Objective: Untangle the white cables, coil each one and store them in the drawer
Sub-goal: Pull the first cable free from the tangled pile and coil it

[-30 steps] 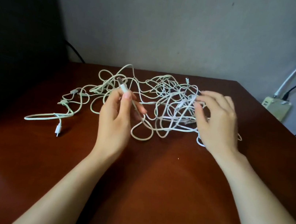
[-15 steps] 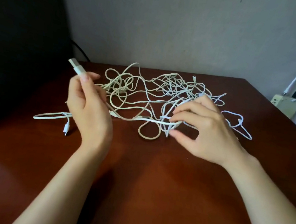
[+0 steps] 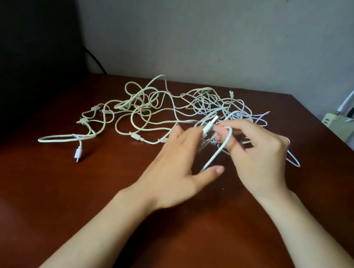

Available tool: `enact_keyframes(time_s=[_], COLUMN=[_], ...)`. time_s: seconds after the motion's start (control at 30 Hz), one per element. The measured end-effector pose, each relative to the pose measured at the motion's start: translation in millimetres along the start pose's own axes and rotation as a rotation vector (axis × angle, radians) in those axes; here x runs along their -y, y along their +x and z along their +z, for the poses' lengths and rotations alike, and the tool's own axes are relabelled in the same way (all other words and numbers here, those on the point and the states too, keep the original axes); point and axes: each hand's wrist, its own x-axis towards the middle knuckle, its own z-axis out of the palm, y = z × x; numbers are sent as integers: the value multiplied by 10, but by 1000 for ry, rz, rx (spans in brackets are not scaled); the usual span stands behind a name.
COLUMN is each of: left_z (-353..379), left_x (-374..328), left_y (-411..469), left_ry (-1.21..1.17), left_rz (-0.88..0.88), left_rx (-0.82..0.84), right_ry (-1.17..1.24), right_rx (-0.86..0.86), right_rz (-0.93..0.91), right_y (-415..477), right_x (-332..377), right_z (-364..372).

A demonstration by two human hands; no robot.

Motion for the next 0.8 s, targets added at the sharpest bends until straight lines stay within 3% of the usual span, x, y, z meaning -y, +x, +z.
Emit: enact_keyframes(time_s=[0.2, 0.37, 0.6, 0.8], left_z=[-5, -187, -347, -375], left_x=[24, -12, 50, -13], left_y=[43, 101, 115, 110], left_ry=[-21, -451, -793, -1166], left_rz=[6, -215, -302, -271], left_rx=[-239, -398, -411, -239], right_ry=[45, 73, -82, -342], right_rx=[-17, 49, 194, 262], right_rz=[-23, -90, -265, -270], right_y=[3, 15, -47, -125], right_x=[111, 130, 80, 37], right_z=[12, 4, 90, 213])
